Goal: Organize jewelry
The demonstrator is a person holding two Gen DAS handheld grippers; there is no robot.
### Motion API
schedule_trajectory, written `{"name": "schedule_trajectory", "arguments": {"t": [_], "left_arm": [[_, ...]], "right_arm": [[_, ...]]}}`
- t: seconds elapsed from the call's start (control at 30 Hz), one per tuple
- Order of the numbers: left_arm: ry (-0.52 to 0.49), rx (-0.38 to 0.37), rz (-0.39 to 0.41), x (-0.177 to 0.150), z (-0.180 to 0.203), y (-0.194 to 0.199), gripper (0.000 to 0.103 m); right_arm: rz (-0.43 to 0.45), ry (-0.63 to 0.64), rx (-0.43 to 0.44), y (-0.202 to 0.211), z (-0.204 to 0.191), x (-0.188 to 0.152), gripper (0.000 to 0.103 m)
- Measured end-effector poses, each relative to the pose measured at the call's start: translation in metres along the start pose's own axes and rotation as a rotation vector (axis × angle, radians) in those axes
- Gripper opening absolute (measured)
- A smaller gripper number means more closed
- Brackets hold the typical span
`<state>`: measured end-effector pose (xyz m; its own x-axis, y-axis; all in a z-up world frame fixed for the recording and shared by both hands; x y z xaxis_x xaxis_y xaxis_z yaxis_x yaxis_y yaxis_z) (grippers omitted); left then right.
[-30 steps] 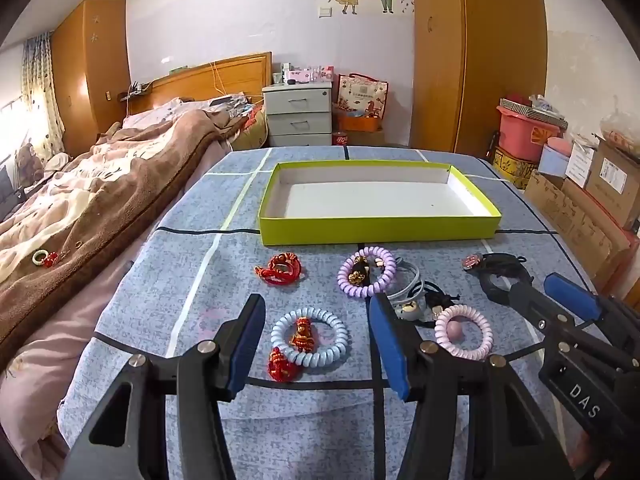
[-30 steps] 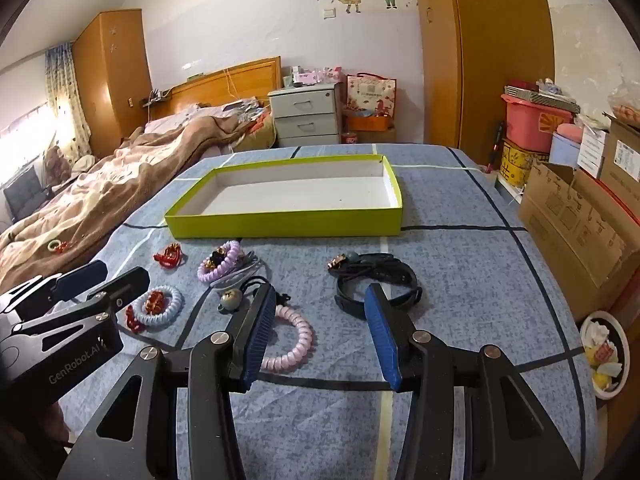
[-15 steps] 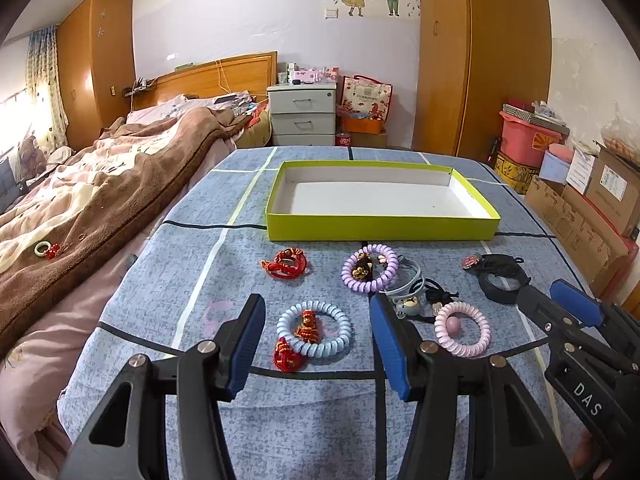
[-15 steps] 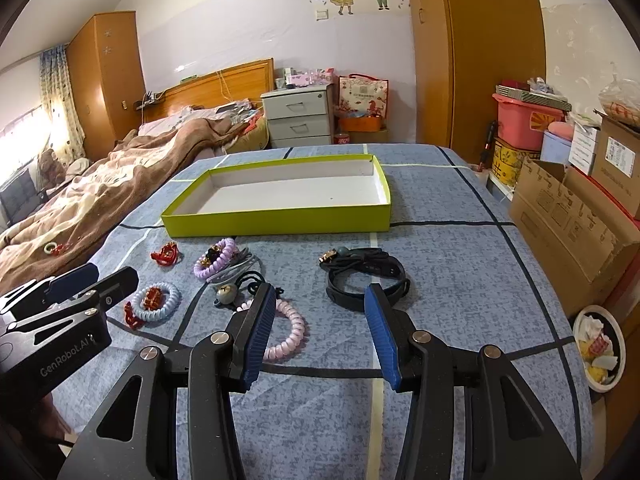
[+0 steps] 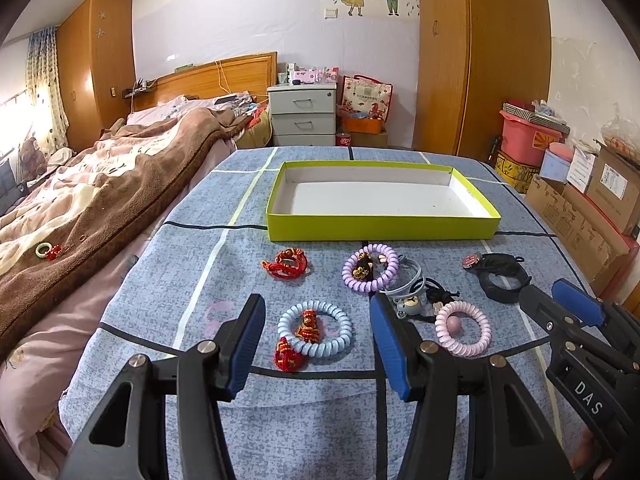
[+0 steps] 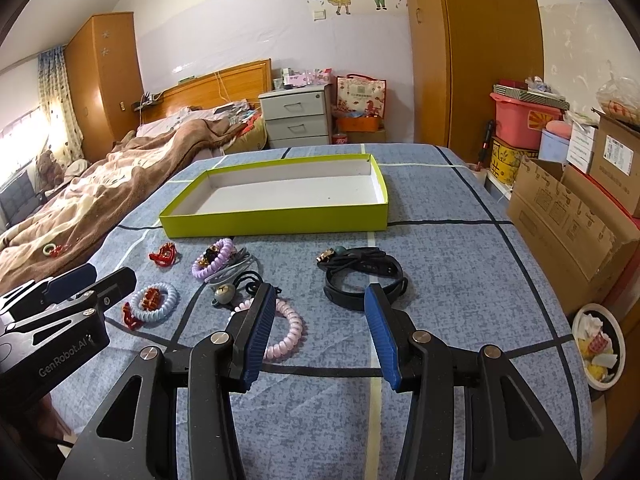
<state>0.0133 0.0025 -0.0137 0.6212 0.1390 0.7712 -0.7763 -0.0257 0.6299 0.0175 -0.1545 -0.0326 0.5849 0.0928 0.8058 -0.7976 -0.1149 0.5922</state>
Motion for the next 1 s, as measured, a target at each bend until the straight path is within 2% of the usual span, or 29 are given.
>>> {"name": "schedule_trajectory", "arguments": {"t": [1.0], "left_arm": [[-0.001,0.009,-0.005,-0.0032,-0.0004,-0.0011,0.057]], "right_arm": [[-0.005,0.003,0.001,-0.0009,-0.0006,-0.0014,0.047]]}}
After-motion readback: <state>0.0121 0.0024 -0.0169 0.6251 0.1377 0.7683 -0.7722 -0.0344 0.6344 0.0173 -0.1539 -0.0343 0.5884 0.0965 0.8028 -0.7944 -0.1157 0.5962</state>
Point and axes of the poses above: each gripper's, at about its wrist camera, not at the fingertips, and y roughly against the way its jaws point, z to its right, x to its top, the point moved 4 cm from there along -y, roughly the way its jaws point, and after that the axes turned 7 degrees about y, right-handed, at the moved point
